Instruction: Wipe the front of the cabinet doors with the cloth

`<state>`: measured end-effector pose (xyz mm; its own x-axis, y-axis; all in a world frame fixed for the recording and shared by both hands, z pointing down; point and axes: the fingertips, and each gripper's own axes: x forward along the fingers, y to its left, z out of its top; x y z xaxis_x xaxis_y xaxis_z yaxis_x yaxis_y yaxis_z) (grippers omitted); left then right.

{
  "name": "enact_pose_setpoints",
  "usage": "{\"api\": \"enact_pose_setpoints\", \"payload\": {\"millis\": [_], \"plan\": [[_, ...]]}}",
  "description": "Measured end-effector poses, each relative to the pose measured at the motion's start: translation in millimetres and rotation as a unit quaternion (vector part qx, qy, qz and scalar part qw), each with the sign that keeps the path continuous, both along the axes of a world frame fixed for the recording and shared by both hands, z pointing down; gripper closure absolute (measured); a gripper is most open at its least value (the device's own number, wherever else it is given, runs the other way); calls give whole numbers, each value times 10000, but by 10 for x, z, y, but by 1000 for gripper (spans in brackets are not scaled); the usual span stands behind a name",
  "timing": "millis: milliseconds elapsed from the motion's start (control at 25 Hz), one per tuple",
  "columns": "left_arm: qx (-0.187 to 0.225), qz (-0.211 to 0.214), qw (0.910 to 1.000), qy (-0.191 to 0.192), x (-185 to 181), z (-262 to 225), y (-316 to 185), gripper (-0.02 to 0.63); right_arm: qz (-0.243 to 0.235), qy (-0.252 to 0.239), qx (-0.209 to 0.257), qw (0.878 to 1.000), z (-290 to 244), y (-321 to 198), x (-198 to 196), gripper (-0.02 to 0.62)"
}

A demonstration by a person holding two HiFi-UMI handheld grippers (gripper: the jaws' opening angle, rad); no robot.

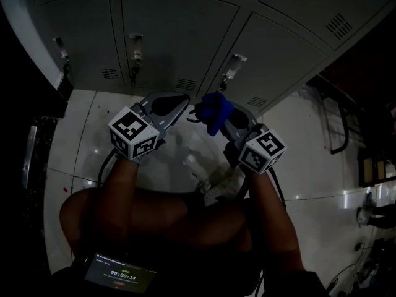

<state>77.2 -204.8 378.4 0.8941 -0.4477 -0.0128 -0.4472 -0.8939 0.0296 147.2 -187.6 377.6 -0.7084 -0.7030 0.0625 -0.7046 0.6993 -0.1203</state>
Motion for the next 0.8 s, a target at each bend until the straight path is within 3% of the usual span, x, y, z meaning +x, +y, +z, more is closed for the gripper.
{"api": "enact_pose_setpoints", "payload": {"millis": [800], "plan": [[51,15,10000,40,-8,-30,-1,600,20,57,-9,10000,63,-6,10,525]]}}
